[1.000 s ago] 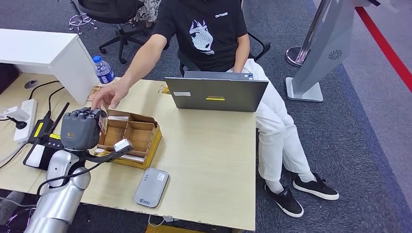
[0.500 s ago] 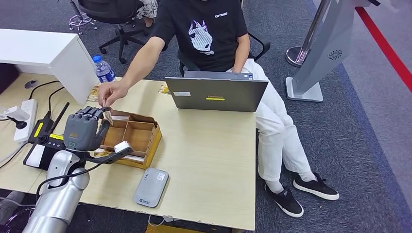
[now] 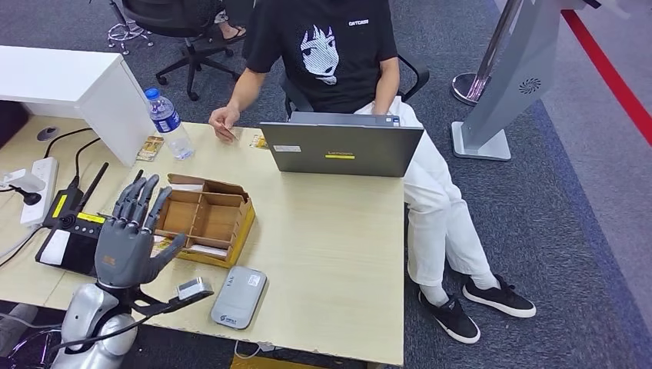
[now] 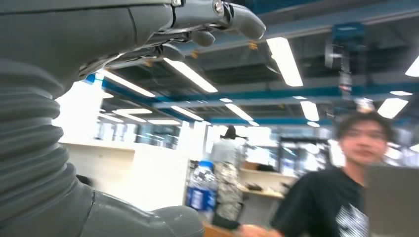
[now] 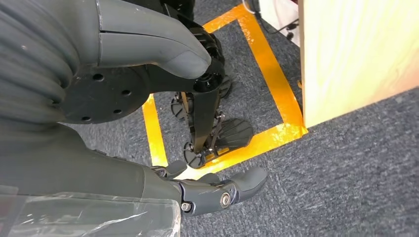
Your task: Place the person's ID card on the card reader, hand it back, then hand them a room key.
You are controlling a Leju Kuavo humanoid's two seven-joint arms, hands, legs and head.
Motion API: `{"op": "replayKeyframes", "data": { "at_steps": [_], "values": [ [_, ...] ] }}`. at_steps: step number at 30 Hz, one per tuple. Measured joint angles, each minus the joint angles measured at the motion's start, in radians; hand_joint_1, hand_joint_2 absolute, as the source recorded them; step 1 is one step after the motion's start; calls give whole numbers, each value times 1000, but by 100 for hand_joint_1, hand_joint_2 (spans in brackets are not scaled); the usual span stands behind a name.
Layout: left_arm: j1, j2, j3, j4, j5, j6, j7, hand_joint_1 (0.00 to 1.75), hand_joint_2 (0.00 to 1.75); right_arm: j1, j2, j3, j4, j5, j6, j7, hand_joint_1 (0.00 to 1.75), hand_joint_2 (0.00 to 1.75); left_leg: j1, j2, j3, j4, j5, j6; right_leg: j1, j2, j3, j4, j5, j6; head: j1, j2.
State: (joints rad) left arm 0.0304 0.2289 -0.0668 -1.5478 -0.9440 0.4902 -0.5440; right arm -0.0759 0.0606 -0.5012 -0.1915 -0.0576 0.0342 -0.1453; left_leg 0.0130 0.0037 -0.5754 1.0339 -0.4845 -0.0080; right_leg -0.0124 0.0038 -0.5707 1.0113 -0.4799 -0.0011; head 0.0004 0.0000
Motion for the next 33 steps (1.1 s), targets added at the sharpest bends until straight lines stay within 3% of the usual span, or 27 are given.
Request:
{"op": "replayKeyframes", "data": {
  "at_steps": [3, 8, 12, 19, 29, 33],
  "values": [
    [91, 31, -13, -83, -38, -45, 24, 0, 175, 7, 0, -18, 0, -10, 2, -7, 0, 175, 0, 0, 0, 0, 0, 0, 0, 0, 0, 0, 0, 0, 0, 0],
    [220, 123, -19, -162, -102, -83, 138, 0, 175, 13, 0, -45, 0, -19, 2, -11, 0, 175, 1, 0, -1, 0, 0, -1, 0, -1, -1, 0, -1, -1, 0, 0],
    [266, 168, -15, -169, -168, -78, 215, 0, 175, 13, 0, -58, 0, -15, 1, -9, 0, 175, 1, -1, -1, 0, 0, -1, 0, -1, -1, 0, -1, -1, 0, 0],
    [251, 194, 8, -85, -242, -45, 278, 0, 175, 13, 0, -67, 0, -1, -3, 6, 0, 175, 1, -1, -1, 0, 0, -1, 0, -2, 0, 0, -1, -1, 0, 0],
    [201, 190, 26, 28, -244, -24, 276, 0, 175, 13, 0, -72, 0, 8, -5, 9, 0, 175, 1, -2, -1, 0, 0, -1, 0, -2, -1, 0, -1, -1, 0, 0],
    [131, 174, 33, 128, -238, 2, 243, 0, 175, 12, 0, -72, 0, 26, -5, 9, 0, 175, 1, -3, -2, 0, 1, -1, 0, -3, 0, 0, -1, -1, 0, 0]
  ]
}}
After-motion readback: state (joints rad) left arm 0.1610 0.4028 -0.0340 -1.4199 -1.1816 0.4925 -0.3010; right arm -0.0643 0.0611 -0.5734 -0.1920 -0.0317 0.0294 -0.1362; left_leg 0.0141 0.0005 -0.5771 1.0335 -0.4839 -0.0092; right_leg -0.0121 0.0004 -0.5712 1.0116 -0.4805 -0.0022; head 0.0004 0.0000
